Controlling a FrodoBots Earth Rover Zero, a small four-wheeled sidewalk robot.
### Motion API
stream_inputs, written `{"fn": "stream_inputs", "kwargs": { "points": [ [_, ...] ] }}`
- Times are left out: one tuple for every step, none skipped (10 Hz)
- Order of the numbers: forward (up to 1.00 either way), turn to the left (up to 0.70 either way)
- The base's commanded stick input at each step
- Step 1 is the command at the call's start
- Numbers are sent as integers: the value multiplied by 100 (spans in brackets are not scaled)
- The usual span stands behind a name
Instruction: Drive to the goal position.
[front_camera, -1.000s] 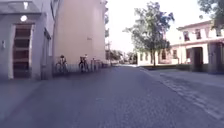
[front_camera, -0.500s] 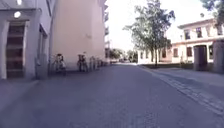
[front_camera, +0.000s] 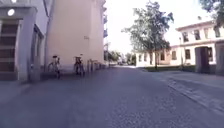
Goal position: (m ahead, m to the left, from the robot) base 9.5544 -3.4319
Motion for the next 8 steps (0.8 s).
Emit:
{"fn": "stream_inputs", "kwargs": {
  "points": [
    [70, 0],
    [70, 0],
    [70, -3],
    [70, -5],
    [70, -8],
    [70, -10],
    [70, -13],
    [70, -14]
  ]
}}
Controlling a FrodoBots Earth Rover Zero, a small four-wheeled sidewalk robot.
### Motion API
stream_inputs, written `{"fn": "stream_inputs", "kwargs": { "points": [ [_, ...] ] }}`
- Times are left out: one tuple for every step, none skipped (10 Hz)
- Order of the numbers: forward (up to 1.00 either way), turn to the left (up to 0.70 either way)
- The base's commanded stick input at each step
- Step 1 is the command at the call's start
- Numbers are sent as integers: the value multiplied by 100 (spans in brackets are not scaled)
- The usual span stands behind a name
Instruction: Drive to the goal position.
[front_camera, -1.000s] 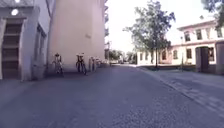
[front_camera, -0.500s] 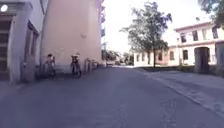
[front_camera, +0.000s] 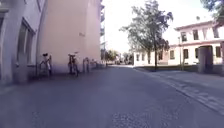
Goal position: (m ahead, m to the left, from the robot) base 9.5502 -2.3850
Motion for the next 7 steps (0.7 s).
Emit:
{"fn": "stream_inputs", "kwargs": {
  "points": [
    [70, -14],
    [70, -14],
    [70, -14],
    [70, -8],
    [70, 0],
    [70, 0],
    [70, 0]
  ]
}}
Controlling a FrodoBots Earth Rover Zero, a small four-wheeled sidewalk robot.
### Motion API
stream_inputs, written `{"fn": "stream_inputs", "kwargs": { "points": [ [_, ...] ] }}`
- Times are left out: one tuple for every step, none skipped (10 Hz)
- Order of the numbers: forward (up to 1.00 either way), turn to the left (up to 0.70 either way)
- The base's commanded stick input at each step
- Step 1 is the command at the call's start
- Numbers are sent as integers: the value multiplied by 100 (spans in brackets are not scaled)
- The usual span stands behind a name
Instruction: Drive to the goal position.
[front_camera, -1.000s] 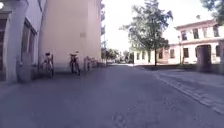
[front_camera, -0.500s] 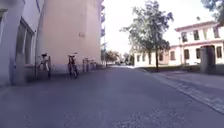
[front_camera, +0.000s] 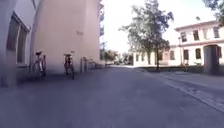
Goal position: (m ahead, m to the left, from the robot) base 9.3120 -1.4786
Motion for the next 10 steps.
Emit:
{"fn": "stream_inputs", "kwargs": {
  "points": [
    [70, 0],
    [70, 0],
    [70, 0],
    [70, 0],
    [70, 0],
    [70, 0],
    [70, 0],
    [70, 0],
    [70, 0],
    [70, 0]
  ]
}}
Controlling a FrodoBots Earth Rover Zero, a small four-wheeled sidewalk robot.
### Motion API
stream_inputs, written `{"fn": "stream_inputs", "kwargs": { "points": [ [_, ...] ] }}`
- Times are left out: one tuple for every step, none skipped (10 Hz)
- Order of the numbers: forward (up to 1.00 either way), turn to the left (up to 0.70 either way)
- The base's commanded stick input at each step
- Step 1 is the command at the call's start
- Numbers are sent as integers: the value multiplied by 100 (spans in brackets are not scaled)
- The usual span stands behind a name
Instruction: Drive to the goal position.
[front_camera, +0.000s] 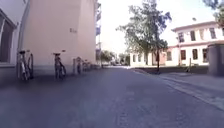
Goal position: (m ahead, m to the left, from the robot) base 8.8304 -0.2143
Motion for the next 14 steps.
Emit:
{"fn": "stream_inputs", "kwargs": {
  "points": [
    [70, 0],
    [70, 0],
    [70, 0],
    [70, 0],
    [70, 0],
    [70, 0],
    [70, 0],
    [70, 0],
    [70, 0],
    [70, 0],
    [70, 0],
    [70, 0],
    [70, -1],
    [70, -5]
  ]
}}
